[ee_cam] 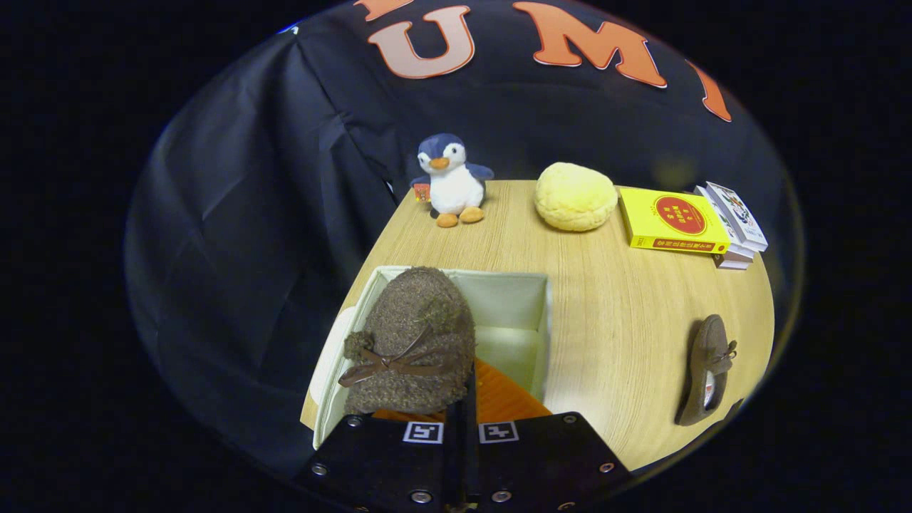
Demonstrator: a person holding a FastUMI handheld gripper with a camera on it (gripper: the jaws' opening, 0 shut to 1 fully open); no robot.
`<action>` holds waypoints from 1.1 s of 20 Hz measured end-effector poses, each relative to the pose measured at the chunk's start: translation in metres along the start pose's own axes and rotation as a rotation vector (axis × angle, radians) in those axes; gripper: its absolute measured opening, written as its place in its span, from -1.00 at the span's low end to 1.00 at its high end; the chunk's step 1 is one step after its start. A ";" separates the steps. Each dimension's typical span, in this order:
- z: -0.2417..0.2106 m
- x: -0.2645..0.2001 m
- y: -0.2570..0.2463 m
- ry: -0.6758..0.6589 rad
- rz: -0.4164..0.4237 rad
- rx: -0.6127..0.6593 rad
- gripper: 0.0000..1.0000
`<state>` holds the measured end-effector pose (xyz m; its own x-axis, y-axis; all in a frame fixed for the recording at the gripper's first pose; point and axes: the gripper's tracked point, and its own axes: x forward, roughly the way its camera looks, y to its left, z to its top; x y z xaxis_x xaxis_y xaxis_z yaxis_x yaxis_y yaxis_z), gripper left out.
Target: Open the storage box then place both shoes into the box .Put the left shoe in first, then the right shoe, with the right side of both shoes facing outward in a uniform manner.
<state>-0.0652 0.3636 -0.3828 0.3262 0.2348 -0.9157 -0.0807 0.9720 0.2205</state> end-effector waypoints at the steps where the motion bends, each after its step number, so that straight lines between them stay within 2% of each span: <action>1: -0.003 0.006 0.005 0.017 -0.008 0.003 -0.92; 8: -0.026 0.056 0.014 0.125 -0.120 0.023 -0.91; 13: -0.043 0.081 0.019 0.209 -0.144 0.027 -0.88; 16: -0.063 0.086 0.029 0.303 -0.089 0.082 -0.77; 19: -0.076 0.079 0.039 0.350 -0.024 0.048 -0.49; 20: -0.075 0.074 0.042 0.344 0.006 0.032 -0.45; 22: -0.071 0.057 0.051 0.338 0.089 0.037 -0.22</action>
<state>-0.1180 0.4263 -0.4476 -0.0114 0.3104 -0.9505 -0.0586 0.9487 0.3106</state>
